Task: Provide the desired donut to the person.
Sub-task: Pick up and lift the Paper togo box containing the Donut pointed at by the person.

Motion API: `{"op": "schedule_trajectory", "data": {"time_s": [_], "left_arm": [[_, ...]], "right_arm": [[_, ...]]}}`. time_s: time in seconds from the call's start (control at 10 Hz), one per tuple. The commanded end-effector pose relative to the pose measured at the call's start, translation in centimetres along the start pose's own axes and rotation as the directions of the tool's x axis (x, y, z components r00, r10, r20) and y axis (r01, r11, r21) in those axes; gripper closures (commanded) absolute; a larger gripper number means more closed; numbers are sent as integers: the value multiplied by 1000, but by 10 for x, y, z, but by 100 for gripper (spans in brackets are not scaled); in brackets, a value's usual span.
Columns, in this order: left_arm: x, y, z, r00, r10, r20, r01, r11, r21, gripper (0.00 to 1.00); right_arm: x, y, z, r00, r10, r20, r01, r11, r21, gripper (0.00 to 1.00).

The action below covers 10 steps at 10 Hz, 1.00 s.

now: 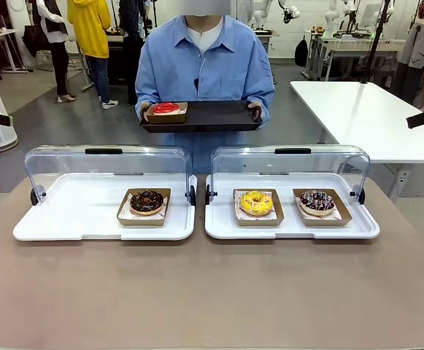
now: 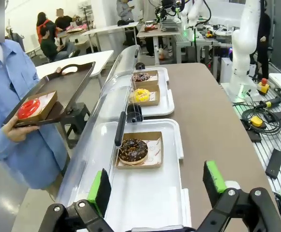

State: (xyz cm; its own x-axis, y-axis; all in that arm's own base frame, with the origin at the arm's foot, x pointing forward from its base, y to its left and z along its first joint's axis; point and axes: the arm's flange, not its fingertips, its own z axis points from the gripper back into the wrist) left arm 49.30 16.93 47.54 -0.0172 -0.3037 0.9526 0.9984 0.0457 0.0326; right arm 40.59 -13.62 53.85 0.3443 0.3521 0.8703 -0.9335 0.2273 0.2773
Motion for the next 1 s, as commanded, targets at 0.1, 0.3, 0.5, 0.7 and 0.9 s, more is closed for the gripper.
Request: {"op": "schedule_trajectory", "data": {"time_s": [0.1, 0.3, 0.5, 0.7, 0.9], "left_arm": [[8, 4, 2, 998, -57, -28, 53, 990, -130, 0], [4, 2, 1, 1000, -7, 2, 7, 1000, -22, 0], [4, 2, 1, 1000, -7, 2, 7, 1000, -22, 0], [4, 2, 1, 1000, -7, 2, 7, 1000, -22, 0], [4, 2, 1, 1000, -7, 2, 7, 1000, -22, 0]], "right_arm": [[1, 0, -1, 1000, 8, 9, -8, 1000, 6, 0], [1, 0, -1, 1000, 8, 9, -8, 1000, 6, 0], [1, 0, -1, 1000, 8, 9, -8, 1000, 6, 0], [1, 0, -1, 1000, 8, 9, -8, 1000, 6, 0], [1, 0, -1, 1000, 8, 9, -8, 1000, 6, 0]]}}
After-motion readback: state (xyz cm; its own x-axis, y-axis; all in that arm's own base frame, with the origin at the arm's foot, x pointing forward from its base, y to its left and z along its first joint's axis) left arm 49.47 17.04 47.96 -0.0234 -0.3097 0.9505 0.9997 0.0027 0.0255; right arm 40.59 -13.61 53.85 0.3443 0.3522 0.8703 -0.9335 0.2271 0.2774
